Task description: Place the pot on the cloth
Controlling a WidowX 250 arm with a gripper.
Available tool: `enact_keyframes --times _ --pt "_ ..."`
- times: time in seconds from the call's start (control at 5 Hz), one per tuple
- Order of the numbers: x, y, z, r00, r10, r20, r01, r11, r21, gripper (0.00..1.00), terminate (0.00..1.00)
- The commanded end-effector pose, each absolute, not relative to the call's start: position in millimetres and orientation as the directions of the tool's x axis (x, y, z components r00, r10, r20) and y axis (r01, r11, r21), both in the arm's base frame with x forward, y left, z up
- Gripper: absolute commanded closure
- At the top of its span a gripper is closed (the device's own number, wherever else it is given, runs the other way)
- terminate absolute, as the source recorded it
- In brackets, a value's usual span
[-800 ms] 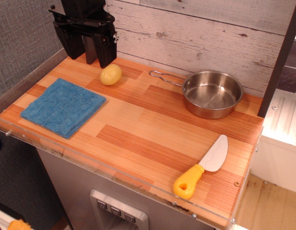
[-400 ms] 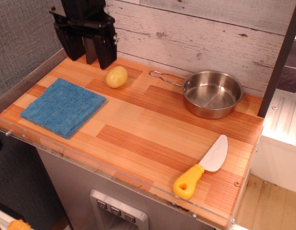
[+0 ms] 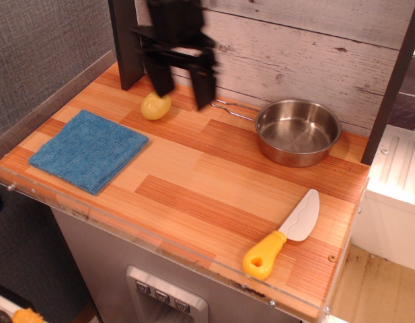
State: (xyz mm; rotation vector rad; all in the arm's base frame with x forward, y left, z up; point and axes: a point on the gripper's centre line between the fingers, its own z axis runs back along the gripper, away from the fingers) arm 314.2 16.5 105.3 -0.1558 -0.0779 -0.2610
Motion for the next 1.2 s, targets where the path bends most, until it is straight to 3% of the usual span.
enact_keyframes --times 0.0,0.2,0.4,0.8,1.0 --pt "340.6 -55.9 96.6 0.925 -0.351 0.142 0.366 0.927 -0.089 0.00 0.00" --pt "356.8 -80.4 76.9 0.935 -0.337 0.111 0.345 0.936 -0.067 0.00 0.00" --pt "368.6 -80.3 61.4 0.945 -0.297 0.135 0.305 0.951 -0.045 0.00 0.00" --pt "380.8 -88.1 51.4 0.927 -0.260 0.270 0.278 0.960 -0.032 0.00 0.00" --pt "380.1 -90.7 43.9 0.925 -0.263 0.274 0.280 0.960 -0.025 0.00 0.00"
